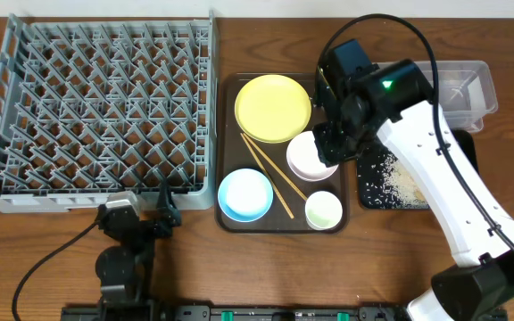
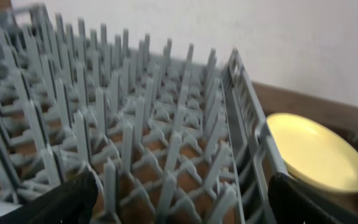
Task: Sort waste into correct bins and load items into the dishwasher
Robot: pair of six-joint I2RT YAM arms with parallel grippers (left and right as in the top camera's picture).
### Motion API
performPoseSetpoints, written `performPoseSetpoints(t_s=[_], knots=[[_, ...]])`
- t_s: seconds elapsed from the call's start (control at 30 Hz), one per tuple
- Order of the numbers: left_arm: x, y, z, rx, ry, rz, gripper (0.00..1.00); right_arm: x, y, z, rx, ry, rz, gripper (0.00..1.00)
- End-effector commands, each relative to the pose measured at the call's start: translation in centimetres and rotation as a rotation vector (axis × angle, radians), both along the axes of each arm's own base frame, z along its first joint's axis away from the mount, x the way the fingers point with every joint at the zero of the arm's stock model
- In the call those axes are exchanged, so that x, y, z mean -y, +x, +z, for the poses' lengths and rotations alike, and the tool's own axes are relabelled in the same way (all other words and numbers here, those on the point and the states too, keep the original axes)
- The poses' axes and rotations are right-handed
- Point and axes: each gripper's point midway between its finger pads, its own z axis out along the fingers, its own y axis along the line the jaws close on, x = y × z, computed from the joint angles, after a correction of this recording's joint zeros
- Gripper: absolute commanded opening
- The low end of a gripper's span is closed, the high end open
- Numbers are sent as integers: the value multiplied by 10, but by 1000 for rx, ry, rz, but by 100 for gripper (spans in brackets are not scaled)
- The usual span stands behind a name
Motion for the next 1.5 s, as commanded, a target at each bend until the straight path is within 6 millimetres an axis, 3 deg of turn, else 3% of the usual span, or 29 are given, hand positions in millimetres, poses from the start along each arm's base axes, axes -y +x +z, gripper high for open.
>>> performPoseSetpoints(t_s=[0.0, 0.23, 0.43, 0.67, 0.93, 1.03, 1.2, 1.47], knots=[[4, -2, 25, -4, -19, -23, 89, 4, 0, -8, -15, -14, -13, 38], [4, 5, 57, -98, -26, -23, 89, 4, 0, -10, -13, -13, -13, 38], [22, 14, 97, -176, -61, -127, 89, 3, 2, -10, -8, -10, -13, 38], [25, 18, 131, -309, -85, -143, 89, 3, 2, -10, -11, -9, -41, 35], [30, 12, 189, -243, -84, -167, 89, 13, -9, -16, -70, -45, -88, 33], [29, 14, 193, -225, -107, -160, 89, 21, -15, -28, -103, -61, -102, 35], [34, 6, 178, -299, -164, -163, 89, 21, -27, -57, -168, -56, -103, 36], [34, 6, 178, -300, -186, -160, 89, 27, -45, -90, -241, -87, -101, 43]])
